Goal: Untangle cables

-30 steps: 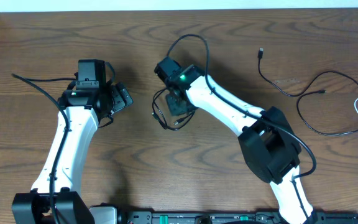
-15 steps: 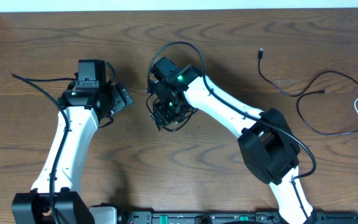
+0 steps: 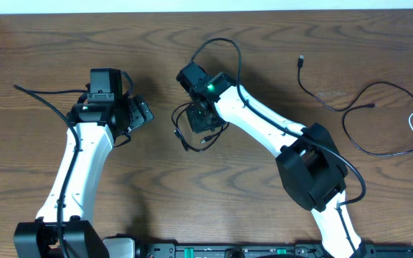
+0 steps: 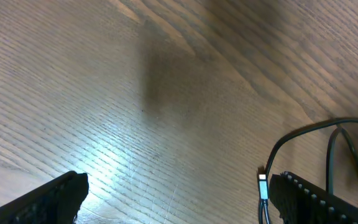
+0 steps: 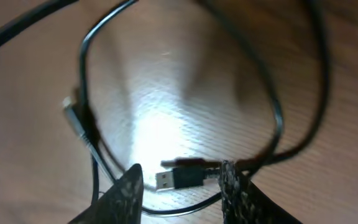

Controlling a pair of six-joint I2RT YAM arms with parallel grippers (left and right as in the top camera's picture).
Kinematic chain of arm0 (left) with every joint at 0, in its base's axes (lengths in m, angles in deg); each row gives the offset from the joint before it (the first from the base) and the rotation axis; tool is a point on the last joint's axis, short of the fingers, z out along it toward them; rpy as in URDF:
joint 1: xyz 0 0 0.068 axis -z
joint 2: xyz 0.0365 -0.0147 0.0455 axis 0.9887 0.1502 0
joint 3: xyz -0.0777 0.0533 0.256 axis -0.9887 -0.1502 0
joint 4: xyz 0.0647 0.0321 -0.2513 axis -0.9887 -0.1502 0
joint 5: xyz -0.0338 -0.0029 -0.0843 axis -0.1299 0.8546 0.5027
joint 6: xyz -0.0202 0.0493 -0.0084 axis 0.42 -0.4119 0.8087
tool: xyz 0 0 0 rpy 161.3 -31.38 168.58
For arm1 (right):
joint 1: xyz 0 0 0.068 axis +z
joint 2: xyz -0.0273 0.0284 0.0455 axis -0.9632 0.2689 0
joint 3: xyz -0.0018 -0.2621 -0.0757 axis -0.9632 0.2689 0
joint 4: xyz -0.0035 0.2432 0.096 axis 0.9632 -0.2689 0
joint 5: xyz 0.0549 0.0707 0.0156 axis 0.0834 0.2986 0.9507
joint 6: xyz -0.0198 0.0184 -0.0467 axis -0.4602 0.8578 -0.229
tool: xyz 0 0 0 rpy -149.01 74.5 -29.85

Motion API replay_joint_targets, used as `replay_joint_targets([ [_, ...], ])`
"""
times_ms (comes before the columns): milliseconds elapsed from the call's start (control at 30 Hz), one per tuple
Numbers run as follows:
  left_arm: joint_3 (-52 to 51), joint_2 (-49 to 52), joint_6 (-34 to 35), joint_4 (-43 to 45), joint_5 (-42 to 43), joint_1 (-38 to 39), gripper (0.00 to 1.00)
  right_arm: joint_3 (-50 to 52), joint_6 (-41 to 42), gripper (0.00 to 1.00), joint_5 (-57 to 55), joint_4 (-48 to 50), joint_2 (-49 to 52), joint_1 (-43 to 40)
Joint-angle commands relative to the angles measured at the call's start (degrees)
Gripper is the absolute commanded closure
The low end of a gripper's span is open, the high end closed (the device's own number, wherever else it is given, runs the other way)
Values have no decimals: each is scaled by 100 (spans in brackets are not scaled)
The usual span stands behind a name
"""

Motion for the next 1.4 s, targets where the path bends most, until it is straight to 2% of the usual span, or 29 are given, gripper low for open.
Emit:
replay_joint_targets([
  [0, 44, 31, 28, -17, -70, -13, 2, 118, 1283, 65, -339, -9, 50, -9],
  [133, 44, 31, 28, -17, -70, -13, 2, 387, 1864, 67, -337, -90, 50, -7],
  [300, 44, 31, 28, -17, -70, -13, 2, 828, 2352, 62, -337, -44, 50, -20],
  [433, 44, 31, 28, -17, -70, -13, 2, 1226, 2573, 62, -337, 387, 50, -31],
  [533, 44, 31, 28, -17, -70, -13, 2, 1541, 2570, 72, -337, 905, 50, -28],
  [633, 44, 31, 28, -17, -70, -13, 2, 1759, 2566, 96, -422, 1097, 50, -31],
  [700, 42, 31, 28, -17, -70, -13, 2, 1812, 2538, 99, -601, 1080, 50, -42],
  [867, 44, 31, 28, -17, -70, -13, 2, 1611, 1246, 99, -299, 914, 46, -245],
  [1000, 44, 31, 28, -17, -70, -13, 2, 1115, 444, 99, -356, 160, 46, -503],
  [1367, 44, 31, 28, -17, -70, -13, 2, -28, -654, 99, -570, -894, 26, -682],
])
